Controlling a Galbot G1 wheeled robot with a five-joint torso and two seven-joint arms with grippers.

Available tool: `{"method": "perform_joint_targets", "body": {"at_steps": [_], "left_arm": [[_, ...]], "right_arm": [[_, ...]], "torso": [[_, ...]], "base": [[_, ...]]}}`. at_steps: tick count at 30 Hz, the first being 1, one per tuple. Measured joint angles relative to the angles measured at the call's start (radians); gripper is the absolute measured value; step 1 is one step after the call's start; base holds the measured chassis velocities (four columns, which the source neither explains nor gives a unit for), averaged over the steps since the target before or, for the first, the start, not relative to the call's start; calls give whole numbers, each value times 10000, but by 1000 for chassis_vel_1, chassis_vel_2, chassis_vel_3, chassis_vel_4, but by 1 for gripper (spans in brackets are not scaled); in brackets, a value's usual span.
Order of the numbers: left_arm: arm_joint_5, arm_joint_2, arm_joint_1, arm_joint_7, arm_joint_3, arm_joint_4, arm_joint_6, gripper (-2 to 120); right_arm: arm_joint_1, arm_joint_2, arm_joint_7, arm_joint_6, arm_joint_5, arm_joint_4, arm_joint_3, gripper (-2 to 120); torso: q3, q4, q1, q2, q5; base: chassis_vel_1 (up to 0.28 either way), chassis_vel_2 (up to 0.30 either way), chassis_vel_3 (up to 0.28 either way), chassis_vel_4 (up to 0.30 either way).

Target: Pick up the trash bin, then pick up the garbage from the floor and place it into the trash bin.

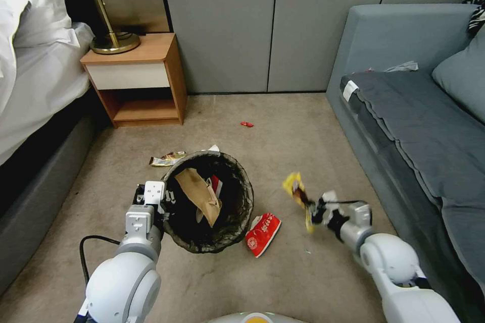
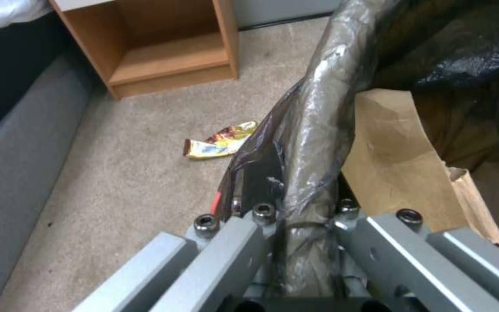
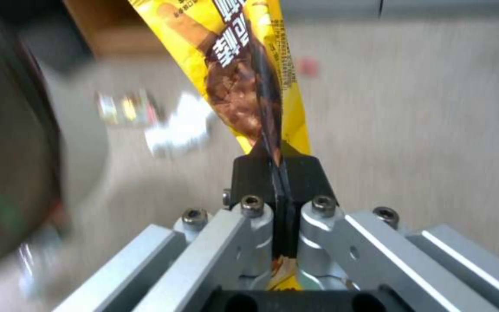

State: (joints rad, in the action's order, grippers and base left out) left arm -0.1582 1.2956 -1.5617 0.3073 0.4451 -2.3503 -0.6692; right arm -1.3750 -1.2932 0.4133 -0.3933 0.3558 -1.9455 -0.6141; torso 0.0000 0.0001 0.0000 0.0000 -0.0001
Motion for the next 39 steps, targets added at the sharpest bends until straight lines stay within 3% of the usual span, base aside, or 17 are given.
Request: {"method": "perform_joint_targets", "body": {"at_steps": [5,8,12,14,21,28,31,39], "left_arm": [[16,12,-31,1,-14,-12,-5,0],[77,87,-21,3,-64,-3,15,0],[125,144,6,3,-104,22,25,0],[158,171,8,3,-120,29,34,0],[164,131,-13,4,-70,29,38,0],[148,136,80,3,-66,91,41,0],[147,154,94,3,-70,132,52,0],[151,173,103,0,-51,215,81,0]], "right_arm": [[-310,-96,-180,68,778,-1561,-614,0],[-638,-212,-567,168,1225,-3248,-831,0],[-714,-293,-616,347,1111,-3852,-701,0],[-722,-375,-271,785,346,-4259,-536,0],[-701,-207,499,1831,-724,-4517,-130,0],[-670,351,1812,2299,-274,-4535,448,0],[-686,944,2361,2261,294,-4330,979,0],[-680,2271,3584,2744,223,-3602,1998,0]], "torso": [[0,-3,0,0,0],[-1,-1,0,-1,0],[0,-1,0,-1,0],[0,-1,0,0,0],[0,-1,0,0,0],[0,-1,0,0,0],[0,-2,0,0,1],[0,-1,0,0,1]], "base": [[0,0,0,0],[0,0,0,0],[0,0,0,0],[0,0,0,0],[0,0,0,0],[0,0,0,0],[0,0,0,0],[0,0,0,0]]}}
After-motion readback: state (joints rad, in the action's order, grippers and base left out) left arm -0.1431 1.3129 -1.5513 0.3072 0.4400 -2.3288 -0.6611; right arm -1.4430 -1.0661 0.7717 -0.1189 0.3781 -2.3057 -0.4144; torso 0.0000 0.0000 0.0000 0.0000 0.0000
